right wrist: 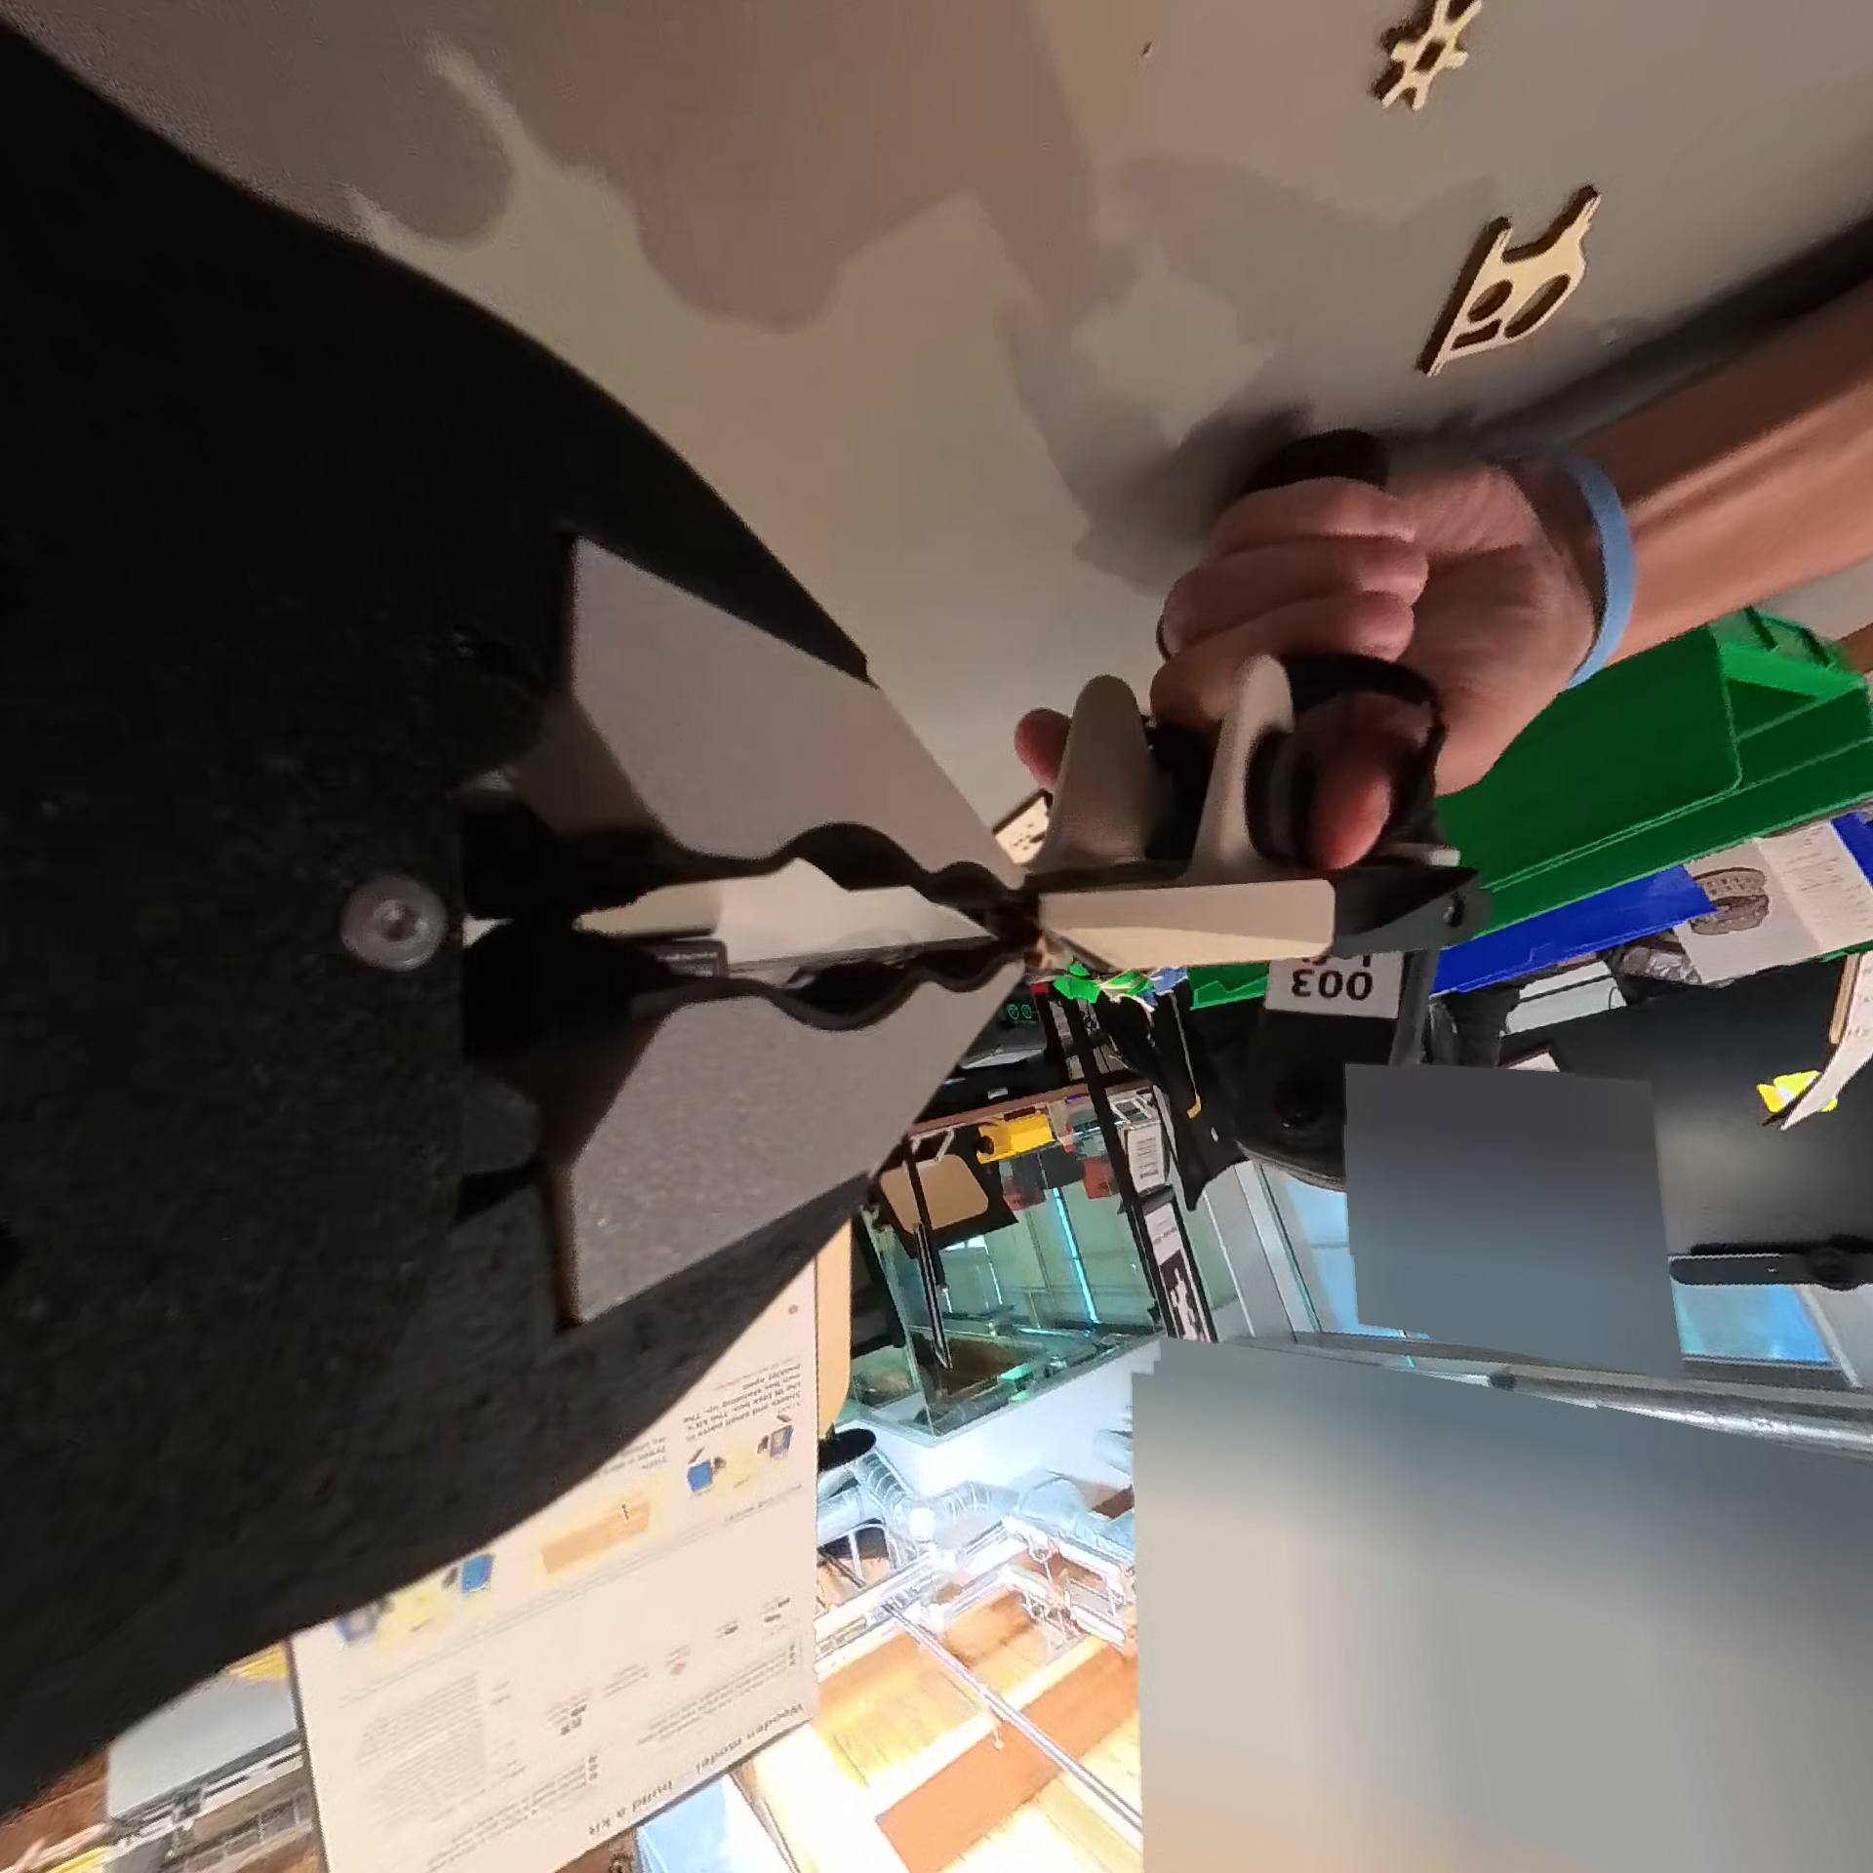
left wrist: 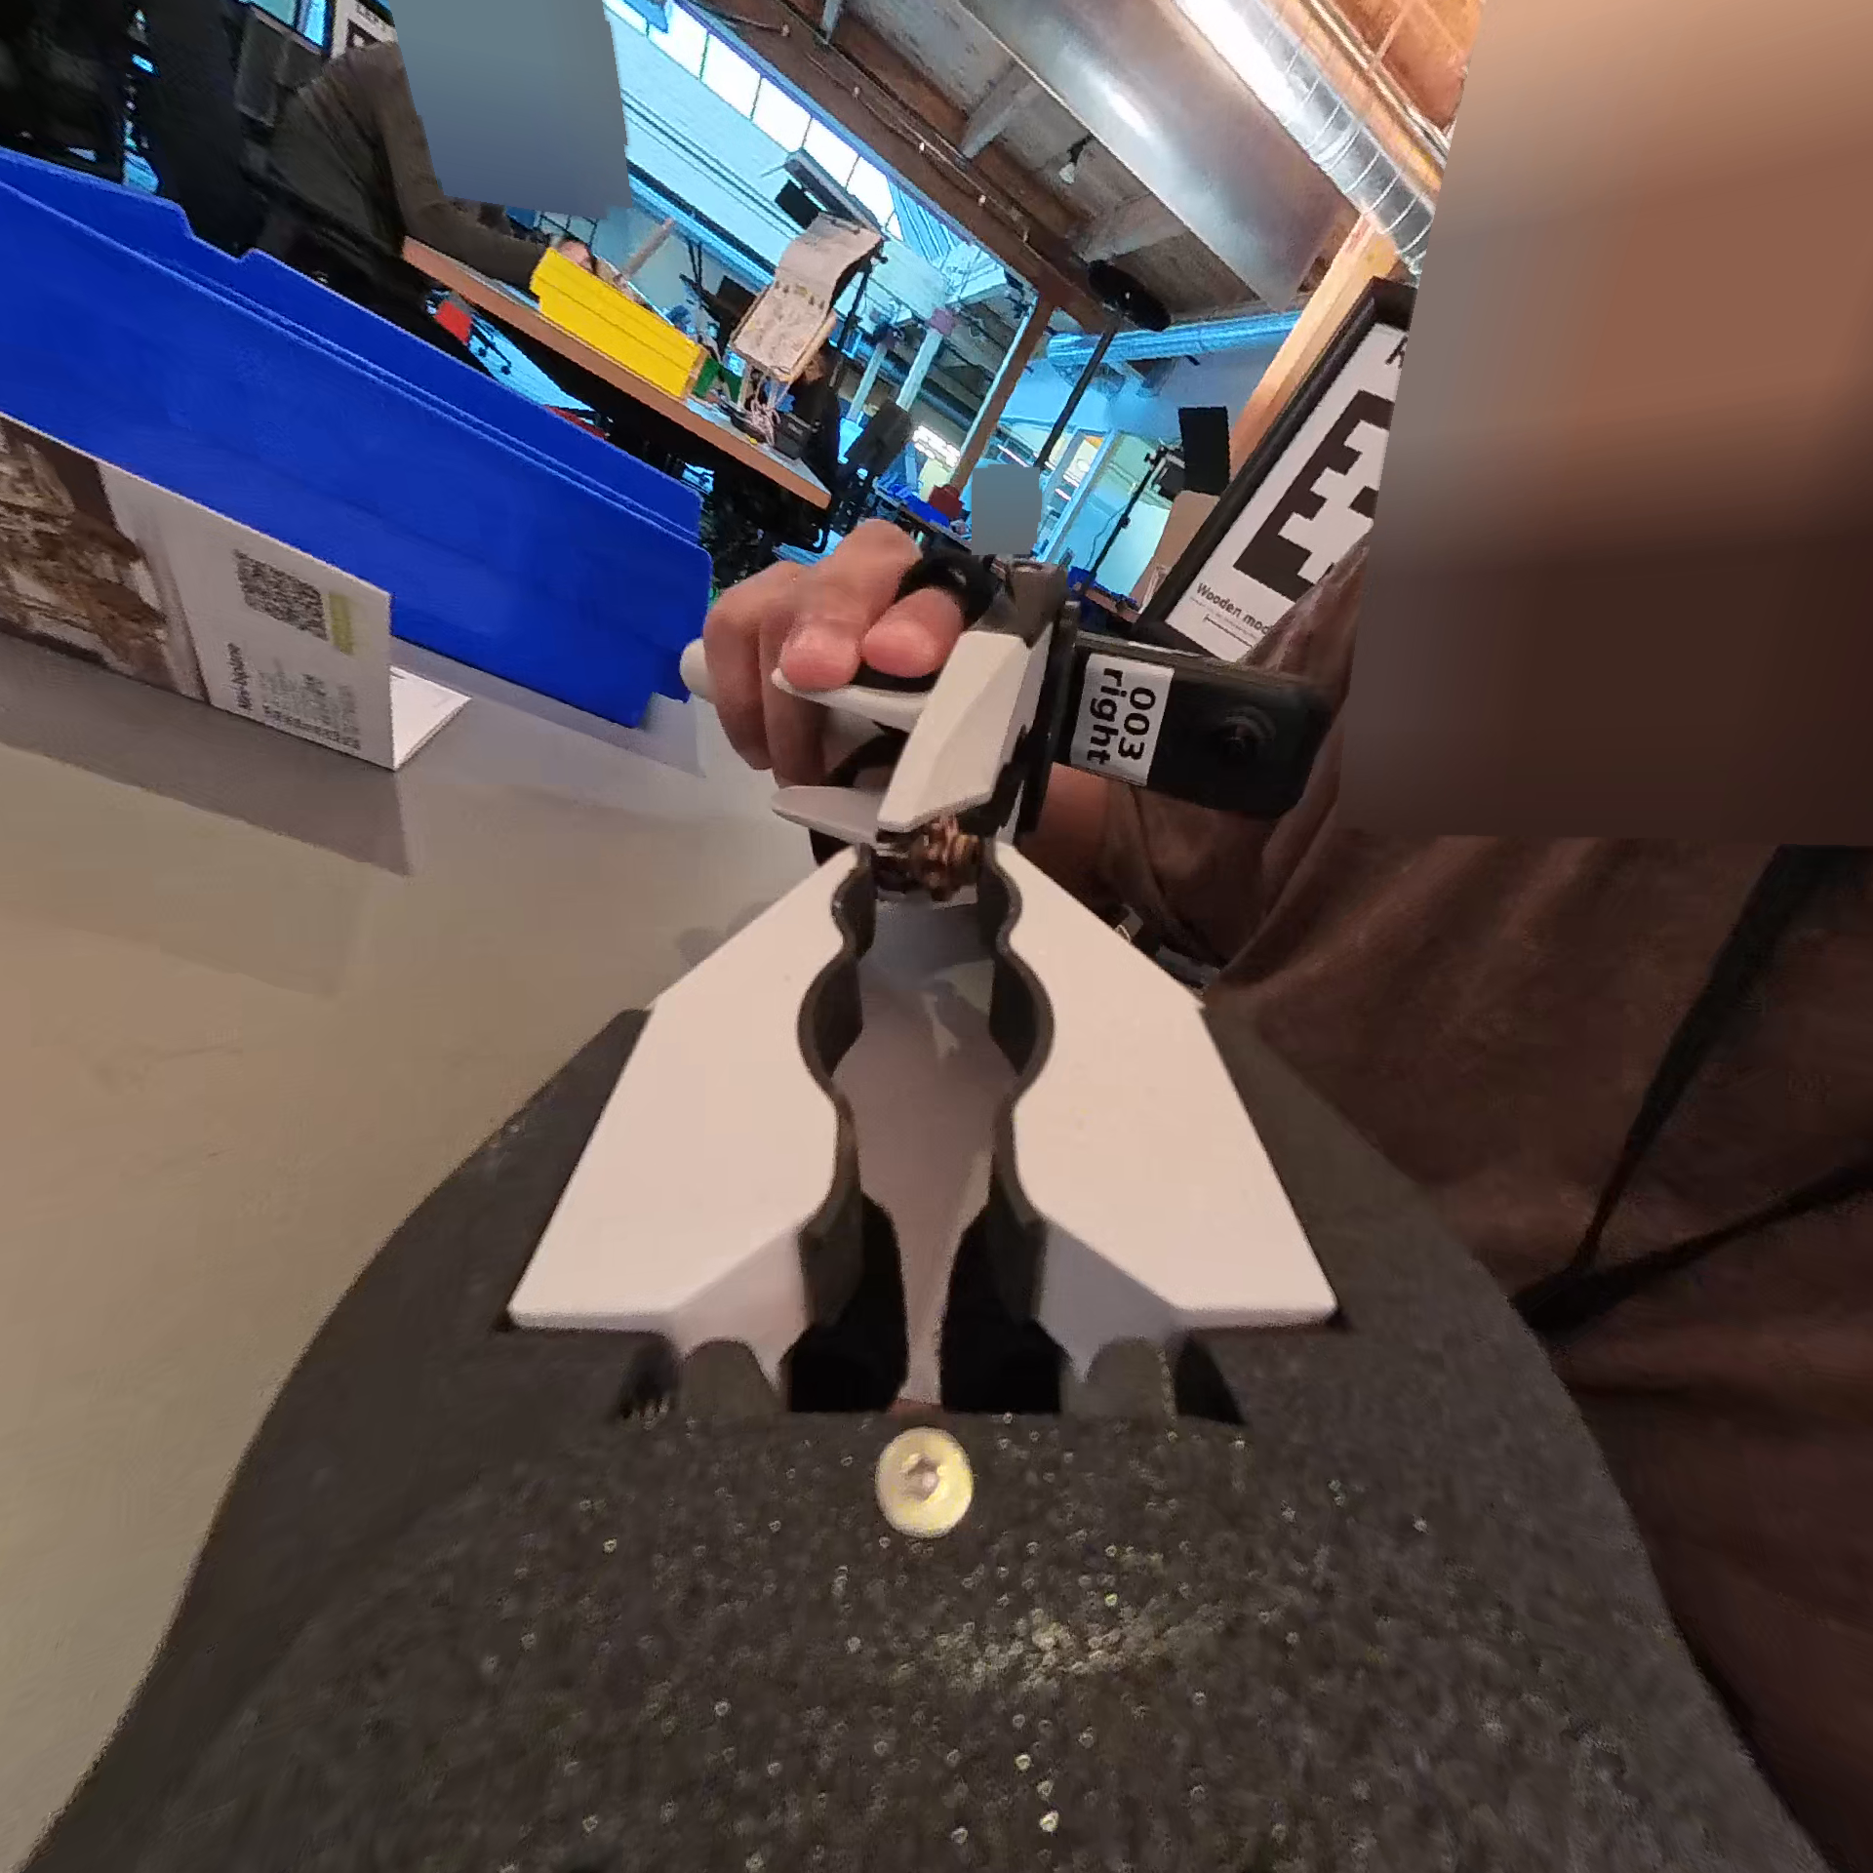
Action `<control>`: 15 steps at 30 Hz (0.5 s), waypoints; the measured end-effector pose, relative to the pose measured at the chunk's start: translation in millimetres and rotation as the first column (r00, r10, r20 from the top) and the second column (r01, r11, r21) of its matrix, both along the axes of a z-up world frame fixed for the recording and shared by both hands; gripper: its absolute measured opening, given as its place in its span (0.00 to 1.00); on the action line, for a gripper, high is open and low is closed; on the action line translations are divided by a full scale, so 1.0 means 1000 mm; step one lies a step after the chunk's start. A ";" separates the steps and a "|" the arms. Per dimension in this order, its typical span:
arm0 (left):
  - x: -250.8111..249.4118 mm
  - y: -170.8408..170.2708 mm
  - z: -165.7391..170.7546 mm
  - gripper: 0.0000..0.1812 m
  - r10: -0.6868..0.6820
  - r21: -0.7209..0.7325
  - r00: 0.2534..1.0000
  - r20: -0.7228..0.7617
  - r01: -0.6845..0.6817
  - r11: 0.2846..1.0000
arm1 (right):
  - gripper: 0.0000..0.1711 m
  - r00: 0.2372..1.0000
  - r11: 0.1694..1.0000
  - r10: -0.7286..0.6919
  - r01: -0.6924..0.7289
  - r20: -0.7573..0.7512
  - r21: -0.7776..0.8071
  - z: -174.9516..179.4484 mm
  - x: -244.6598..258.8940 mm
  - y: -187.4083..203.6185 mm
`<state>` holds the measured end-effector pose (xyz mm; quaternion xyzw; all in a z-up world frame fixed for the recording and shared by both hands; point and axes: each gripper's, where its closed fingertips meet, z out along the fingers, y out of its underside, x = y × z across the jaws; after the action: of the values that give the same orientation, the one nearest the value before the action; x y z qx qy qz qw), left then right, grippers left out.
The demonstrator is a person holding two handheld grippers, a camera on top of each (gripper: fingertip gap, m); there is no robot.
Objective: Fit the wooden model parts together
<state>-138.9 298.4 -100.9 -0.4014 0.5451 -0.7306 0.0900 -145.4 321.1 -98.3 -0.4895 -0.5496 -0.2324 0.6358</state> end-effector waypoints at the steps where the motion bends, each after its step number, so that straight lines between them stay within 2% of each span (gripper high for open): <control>1: -0.001 -0.001 0.000 0.09 -0.010 -0.001 1.000 0.002 0.010 1.000 | 0.03 1.000 1.000 0.005 -0.005 0.003 0.000 0.000 -0.001 -0.001; 6: -0.005 -0.007 0.000 0.09 -0.046 0.003 0.999 0.023 0.046 0.999 | 0.03 0.999 0.999 0.044 -0.044 0.010 0.029 0.000 -0.005 -0.007; 12: -0.001 -0.008 0.004 0.09 0.027 0.075 0.994 0.102 -0.035 0.997 | 0.04 0.999 0.993 0.035 -0.034 -0.006 0.111 0.007 -0.003 -0.010; 15: 0.001 -0.005 0.000 0.09 0.074 0.186 0.988 0.137 -0.099 0.978 | 0.09 1.000 0.988 0.009 -0.007 -0.014 0.152 0.009 0.001 -0.009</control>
<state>-138.0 293.0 -101.4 -0.3662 0.5879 -0.6944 0.1952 -144.4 312.0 -89.5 -0.4390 -0.5275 -0.2673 0.6765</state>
